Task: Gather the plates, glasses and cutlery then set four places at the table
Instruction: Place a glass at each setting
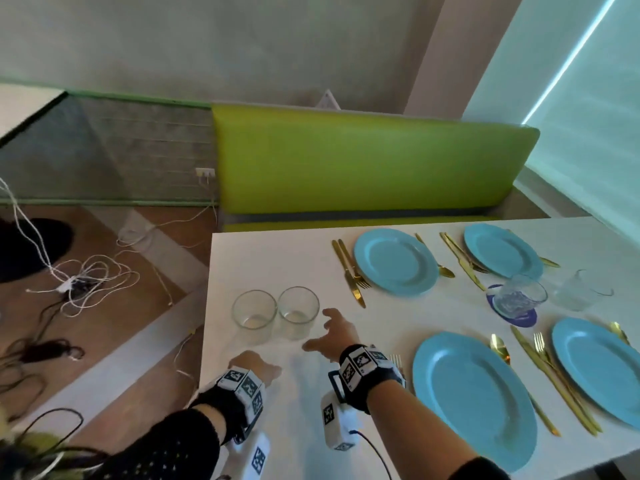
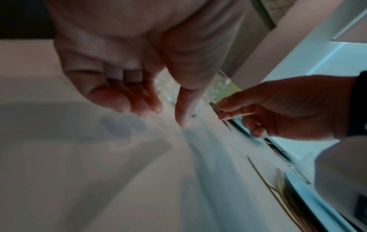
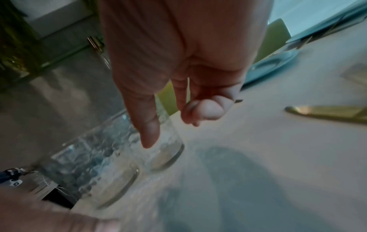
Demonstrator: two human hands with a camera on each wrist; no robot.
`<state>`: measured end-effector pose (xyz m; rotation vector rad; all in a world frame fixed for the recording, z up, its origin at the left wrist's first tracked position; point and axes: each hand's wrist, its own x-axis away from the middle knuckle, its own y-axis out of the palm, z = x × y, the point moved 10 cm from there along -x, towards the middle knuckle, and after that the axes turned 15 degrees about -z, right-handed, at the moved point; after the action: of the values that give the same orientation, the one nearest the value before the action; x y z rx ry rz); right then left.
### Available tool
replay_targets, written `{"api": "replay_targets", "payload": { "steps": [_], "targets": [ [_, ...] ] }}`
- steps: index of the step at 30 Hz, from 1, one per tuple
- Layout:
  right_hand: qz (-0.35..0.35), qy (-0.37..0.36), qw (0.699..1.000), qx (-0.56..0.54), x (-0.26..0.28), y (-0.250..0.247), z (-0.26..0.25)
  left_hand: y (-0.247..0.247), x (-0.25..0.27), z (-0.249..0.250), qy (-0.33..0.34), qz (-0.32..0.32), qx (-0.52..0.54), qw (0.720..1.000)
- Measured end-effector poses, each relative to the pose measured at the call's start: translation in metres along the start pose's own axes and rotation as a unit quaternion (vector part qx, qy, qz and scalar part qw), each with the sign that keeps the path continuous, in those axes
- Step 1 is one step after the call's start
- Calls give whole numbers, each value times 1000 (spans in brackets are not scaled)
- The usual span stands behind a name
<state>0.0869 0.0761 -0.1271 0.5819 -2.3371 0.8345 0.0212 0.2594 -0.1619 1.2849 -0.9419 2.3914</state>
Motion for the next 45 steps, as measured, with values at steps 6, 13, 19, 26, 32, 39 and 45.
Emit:
{"api": "replay_targets", "payload": {
  "steps": [6,13,19,26,32,39,45],
  "targets": [
    [64,-40,997,7,-12,11,-17,-60,-2,-28,69,146,130,978],
    [100,-77,992,-4,-21,12,-25,-64,-21,0,187,101,159,964],
    [86,-69,994,-7,-23,3,-19,-64,-23,16,205,143,146,957],
    [158,-33,985,-54,4,-88,15,-53,-13,75,244,133,108,955],
    [248,40,964,-87,31,-189,81,-20,0,155,290,111,78,947],
    [315,103,935,-128,46,-258,157,26,-3,220,315,93,69,942],
    [325,113,928,-146,42,-276,192,55,-12,248,321,76,82,941]
  ]
}}
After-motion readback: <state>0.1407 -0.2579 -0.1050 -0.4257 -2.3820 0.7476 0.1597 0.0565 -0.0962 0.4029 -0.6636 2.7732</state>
